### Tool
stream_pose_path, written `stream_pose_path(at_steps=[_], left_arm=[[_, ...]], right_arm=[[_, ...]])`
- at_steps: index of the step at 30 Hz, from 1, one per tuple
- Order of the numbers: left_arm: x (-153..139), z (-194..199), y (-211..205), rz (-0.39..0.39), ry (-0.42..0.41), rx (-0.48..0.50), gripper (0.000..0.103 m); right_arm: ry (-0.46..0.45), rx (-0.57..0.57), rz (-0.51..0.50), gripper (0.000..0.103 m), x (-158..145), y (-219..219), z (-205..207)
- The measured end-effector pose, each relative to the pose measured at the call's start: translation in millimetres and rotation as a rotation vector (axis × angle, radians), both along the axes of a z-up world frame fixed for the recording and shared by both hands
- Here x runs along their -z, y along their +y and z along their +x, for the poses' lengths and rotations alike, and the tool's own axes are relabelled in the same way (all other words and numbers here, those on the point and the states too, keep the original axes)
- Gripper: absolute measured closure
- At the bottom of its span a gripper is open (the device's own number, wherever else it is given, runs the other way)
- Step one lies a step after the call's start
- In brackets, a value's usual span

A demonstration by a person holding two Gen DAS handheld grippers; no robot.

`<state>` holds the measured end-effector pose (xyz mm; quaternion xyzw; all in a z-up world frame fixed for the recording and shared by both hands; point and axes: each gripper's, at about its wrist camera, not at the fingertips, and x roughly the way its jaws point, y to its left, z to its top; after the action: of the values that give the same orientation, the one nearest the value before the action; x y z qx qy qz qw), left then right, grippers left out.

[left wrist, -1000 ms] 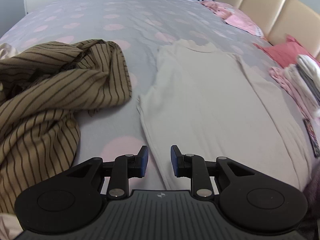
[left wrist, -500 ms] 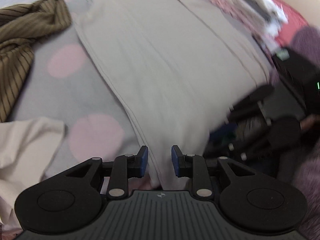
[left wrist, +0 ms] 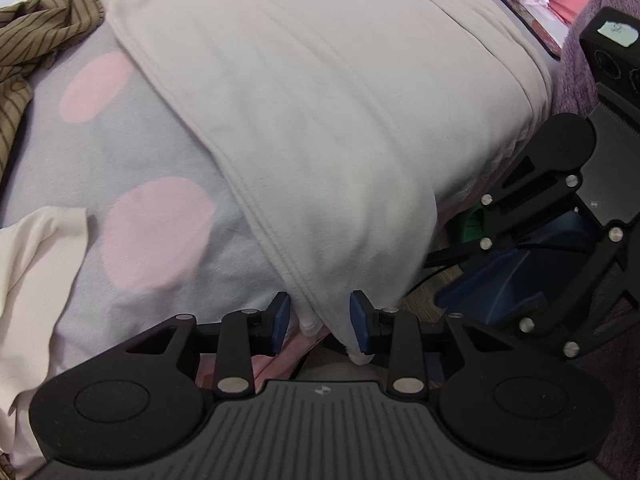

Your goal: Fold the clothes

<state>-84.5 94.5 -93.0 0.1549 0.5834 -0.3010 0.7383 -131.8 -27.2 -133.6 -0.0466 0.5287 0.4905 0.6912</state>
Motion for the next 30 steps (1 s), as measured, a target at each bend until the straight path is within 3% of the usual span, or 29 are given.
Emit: stream_pose_path(at_steps=[11,16,22,25,30], left_arm=[[15,-7,-14,0.052,-0.008,0.046,0.069],[15,-10,-15,0.015,-0.011,0.065,0.069],[17,-13,-15,0.018,-0.017,0.055,0.07],[21,-10,-14,0.038,0.004,0.018,0.089],[12,-9,-6,-0.008,0.047,-0.024,0.094]], right_arm=[[-0.044,0.231,-0.177,0.07,13,-13,21],[-0.082,0.137,-0.11,0.069,21,3,19],[-0.03,0.021,-0.054,0.073,19,13,9],[0.029,-0.002,-0.094,0.077,23,15,7],[0.106,0.033,-0.17,0.075,25,13,6]])
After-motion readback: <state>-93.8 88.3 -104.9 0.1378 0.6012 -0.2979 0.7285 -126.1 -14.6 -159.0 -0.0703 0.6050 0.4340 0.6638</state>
